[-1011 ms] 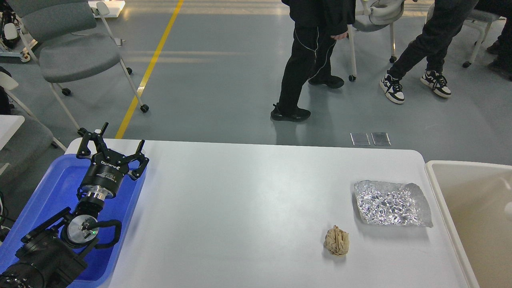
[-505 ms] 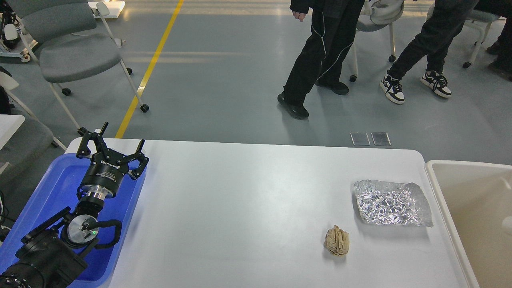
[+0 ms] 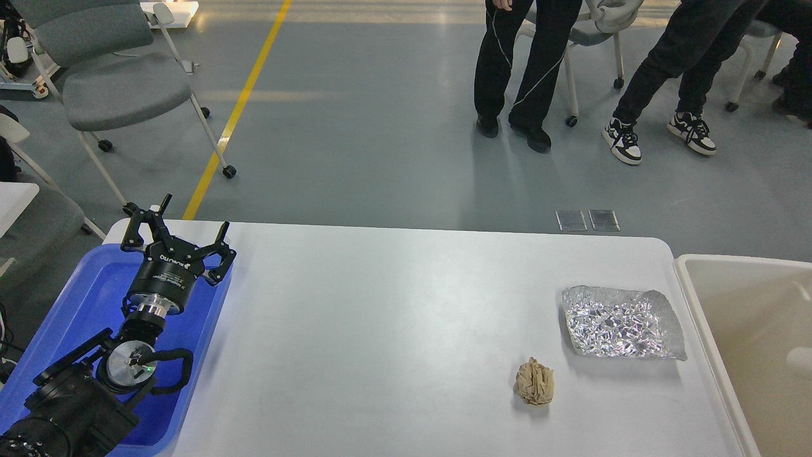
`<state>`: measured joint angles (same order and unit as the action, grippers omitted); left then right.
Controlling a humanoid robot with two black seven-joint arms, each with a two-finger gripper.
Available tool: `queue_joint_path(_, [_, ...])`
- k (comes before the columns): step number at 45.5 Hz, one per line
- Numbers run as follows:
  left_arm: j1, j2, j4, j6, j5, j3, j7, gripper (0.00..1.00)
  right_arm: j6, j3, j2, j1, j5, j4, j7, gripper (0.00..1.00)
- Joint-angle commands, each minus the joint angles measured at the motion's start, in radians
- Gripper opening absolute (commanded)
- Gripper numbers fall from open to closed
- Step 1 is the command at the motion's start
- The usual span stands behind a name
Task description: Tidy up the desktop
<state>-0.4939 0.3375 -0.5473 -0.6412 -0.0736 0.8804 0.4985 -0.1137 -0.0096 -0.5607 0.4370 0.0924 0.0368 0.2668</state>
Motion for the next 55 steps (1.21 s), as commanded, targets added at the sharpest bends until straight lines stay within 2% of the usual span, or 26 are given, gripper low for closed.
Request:
queue_joint_path(1, [0.000,0.000,0.001,0.000,0.000,0.000,0.000,1.00,0.003,0.010,0.008,0.000,0.000,-0.008,-0.001,0.62])
queue_joint_path(2, [0.000,0.000,0.001,0.000,0.000,-0.001,0.000,1.00,0.003,0.010,0.010,0.000,0.000,-0.008,-0.001,0.68])
queue_joint_path(5, [0.000,0.000,0.001,0.000,0.000,0.000,0.000,1.00,0.005,0.010,0.010,0.000,0.000,-0.015,0.002,1.00])
queue_joint_path(26, [0.000,0.000,0.000,0.000,-0.002,0.000,0.000,1.00,0.017,0.091,0.007,0.002,0.001,-0.021,0.000,1.00])
queue_joint_path(43, [0.000,0.000,0.000,0.000,-0.002,0.000,0.000,1.00,-0.029,0.439,-0.030,0.042,0.013,-0.009,0.000,1.00])
queue_joint_path(49, [0.000,0.000,0.000,0.000,-0.002,0.000,0.000,1.00,-0.116,0.598,-0.070,0.036,0.013,0.050,0.002,1.00])
queue_joint_path(55, [0.000,0.000,0.001,0.000,-0.002,0.000,0.000,1.00,-0.124,0.684,-0.119,-0.001,0.000,0.242,0.011,1.00])
